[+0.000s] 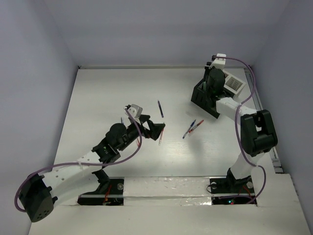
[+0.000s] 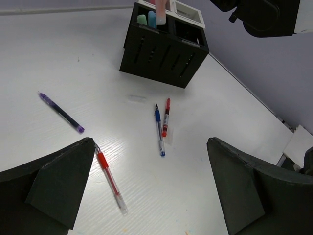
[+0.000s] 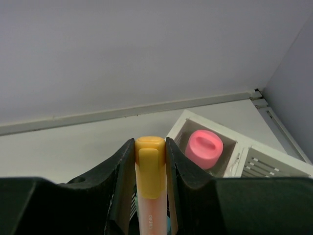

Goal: Sort the stationery into containers
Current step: Place the pen in the storage box, then pick up the pen from the center of the board.

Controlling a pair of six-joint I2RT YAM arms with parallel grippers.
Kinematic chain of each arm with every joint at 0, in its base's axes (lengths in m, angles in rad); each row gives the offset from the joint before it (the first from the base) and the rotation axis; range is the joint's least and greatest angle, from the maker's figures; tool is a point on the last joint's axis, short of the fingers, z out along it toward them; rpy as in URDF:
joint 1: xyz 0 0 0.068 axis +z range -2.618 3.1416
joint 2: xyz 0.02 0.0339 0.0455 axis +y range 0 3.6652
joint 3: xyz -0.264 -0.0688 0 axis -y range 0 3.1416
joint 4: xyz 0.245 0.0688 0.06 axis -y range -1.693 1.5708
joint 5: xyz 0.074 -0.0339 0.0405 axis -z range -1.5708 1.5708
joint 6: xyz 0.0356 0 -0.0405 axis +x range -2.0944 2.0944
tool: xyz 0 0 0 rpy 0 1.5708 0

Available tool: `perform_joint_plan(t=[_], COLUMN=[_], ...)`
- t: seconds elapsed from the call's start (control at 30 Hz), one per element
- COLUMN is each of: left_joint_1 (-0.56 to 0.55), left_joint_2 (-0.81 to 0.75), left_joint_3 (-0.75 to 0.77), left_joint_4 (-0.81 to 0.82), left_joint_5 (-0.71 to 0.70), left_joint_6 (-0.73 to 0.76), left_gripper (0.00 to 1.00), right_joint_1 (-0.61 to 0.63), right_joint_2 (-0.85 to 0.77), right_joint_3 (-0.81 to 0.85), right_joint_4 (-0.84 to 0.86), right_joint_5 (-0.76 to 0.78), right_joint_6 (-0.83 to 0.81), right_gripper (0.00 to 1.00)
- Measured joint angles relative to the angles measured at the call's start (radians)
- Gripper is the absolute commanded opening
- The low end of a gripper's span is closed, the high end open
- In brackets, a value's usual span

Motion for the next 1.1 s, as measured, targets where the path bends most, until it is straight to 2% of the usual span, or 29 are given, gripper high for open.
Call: perform_joint_plan(t=[0.1, 0.17, 0.2, 0.27, 0.3, 0.37, 0.4, 0.43, 0.53, 0.7, 0.77, 0.83, 0.87, 0.9, 0.97, 1.0, 1.1], left_joint_1=[0.000, 0.000, 0.000, 0.000, 0.000, 0.000, 0.000, 0.000, 0.000, 0.000, 0.000, 0.000, 0.000, 0.000, 0.000, 0.000, 0.000], left_joint_2=[0.006, 0.012, 0.013, 0.014, 0.014, 0.014, 0.014, 0.014, 0.014, 0.008, -0.003, -0.019, -0.027, -0.035, -0.048, -0.054, -0.065], left_joint_3=[0.000, 0.000, 0.000, 0.000, 0.000, 0.000, 0.000, 0.000, 0.000, 0.000, 0.000, 0.000, -0.001, -0.001, -0.001, -0.002, -0.009], left_joint_4=[0.005, 0.005, 0.005, 0.005, 0.006, 0.006, 0.007, 0.007, 0.007, 0.003, 0.000, -0.004, -0.005, -0.005, -0.005, -0.005, -0.006], left_joint_5=[-0.005, -0.006, -0.008, -0.010, -0.013, -0.015, -0.016, -0.017, -0.021, -0.051, -0.071, -0.095, -0.109, -0.123, -0.148, -0.159, -0.187], left_joint_6=[0.000, 0.001, 0.002, 0.003, 0.003, 0.003, 0.003, 0.003, 0.003, 0.004, 0.004, 0.003, 0.003, 0.002, 0.001, -0.001, -0.005], left_gripper=[0.99, 0.99, 0.99, 0.99, 0.99, 0.99, 0.99, 0.99, 0.99, 0.99, 0.99, 0.99, 0.99, 0.99, 0.99, 0.99, 0.99], right_joint_1=[0.000, 0.000, 0.000, 0.000, 0.000, 0.000, 0.000, 0.000, 0.000, 0.000, 0.000, 0.002, 0.003, 0.007, 0.022, 0.038, 0.123], right_joint_2=[0.006, 0.006, 0.006, 0.006, 0.006, 0.005, 0.003, 0.001, -0.024, -0.135, -0.196, -0.249, -0.272, -0.293, -0.331, -0.347, -0.379], right_joint_3=[-0.012, -0.029, -0.042, -0.068, -0.082, -0.112, -0.125, -0.134, -0.145, -0.142, -0.140, -0.132, -0.123, -0.115, -0.109, -0.110, -0.124], right_joint_4=[0.053, 0.082, 0.097, 0.120, 0.128, 0.141, 0.140, 0.139, 0.126, 0.062, 0.015, -0.045, -0.086, -0.134, -0.226, -0.273, -0.404], right_joint_5=[-0.001, -0.003, -0.006, -0.007, -0.009, -0.013, -0.018, -0.023, -0.036, -0.084, -0.116, -0.156, -0.179, -0.204, -0.253, -0.278, -0.341], right_joint_6=[0.000, 0.001, 0.001, 0.002, 0.003, 0.006, 0.009, 0.016, 0.027, 0.074, 0.105, 0.142, 0.167, 0.193, 0.252, 0.279, 0.343], right_gripper=[0.00, 0.04, 0.11, 0.18, 0.27, 0.37, 0.46, 0.51, 0.61, 0.67, 0.66, 0.61, 0.56, 0.43, 0.34, 0.18, 0.10])
